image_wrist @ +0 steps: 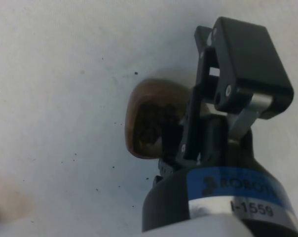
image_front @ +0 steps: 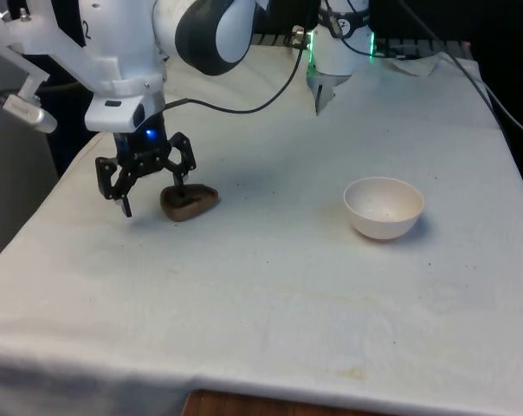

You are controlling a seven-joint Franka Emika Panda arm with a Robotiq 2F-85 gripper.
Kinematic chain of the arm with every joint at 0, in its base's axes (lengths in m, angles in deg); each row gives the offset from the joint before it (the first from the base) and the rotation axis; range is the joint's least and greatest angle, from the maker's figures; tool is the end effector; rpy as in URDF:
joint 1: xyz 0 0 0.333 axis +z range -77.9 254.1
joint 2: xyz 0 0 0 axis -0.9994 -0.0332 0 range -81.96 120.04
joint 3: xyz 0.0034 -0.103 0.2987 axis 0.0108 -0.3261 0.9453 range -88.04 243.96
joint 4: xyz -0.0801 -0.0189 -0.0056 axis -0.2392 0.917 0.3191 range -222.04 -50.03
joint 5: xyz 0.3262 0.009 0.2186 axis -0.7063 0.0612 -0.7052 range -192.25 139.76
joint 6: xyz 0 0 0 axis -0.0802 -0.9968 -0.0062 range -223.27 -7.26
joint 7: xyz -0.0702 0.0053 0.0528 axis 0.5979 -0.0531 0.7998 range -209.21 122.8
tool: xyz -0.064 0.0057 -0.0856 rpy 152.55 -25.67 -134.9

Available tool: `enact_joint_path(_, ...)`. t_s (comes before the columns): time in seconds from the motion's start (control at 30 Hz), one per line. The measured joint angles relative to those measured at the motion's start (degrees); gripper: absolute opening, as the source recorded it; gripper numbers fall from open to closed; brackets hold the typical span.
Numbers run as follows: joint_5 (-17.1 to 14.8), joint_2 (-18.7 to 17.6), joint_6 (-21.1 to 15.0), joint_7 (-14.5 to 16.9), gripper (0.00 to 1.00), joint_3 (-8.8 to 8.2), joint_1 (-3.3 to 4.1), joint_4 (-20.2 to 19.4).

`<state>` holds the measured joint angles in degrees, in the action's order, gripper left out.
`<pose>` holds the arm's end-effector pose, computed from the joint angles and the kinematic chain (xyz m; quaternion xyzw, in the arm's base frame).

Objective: Pour the coffee beans from the cup into the bowl.

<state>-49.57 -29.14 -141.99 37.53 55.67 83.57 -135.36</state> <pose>0.6444 -0.2745 0.1748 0.9252 0.3794 0.0066 0.0036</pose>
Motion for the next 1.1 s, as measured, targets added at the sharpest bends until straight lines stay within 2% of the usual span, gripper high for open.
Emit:
enact_joint_path(0.03, 0.0, -0.1, 0.1, 0.2, 1.00, 0.00, 0.06, 0.0)
enact_joint_path(0.1, 0.0, -0.1, 0.1, 0.3, 0.92, 0.00, 0.06, 0.0)
enact_joint_path(0.5, 0.0, -0.1, 0.3, 0.5, 0.24, 0.00, 0.11, 0.1)
enact_joint_path(0.53, 0.0, -0.1, 0.4, 0.5, 0.13, 0.00, 0.06, 0.2)
enact_joint_path(0.6, 0.0, -0.1, 0.4, 0.5, 0.01, 0.00, 0.06, 0.2)
enact_joint_path(1.1, 0.0, -0.1, 0.6, 0.5, 0.00, -0.06, 0.06, 0.3)
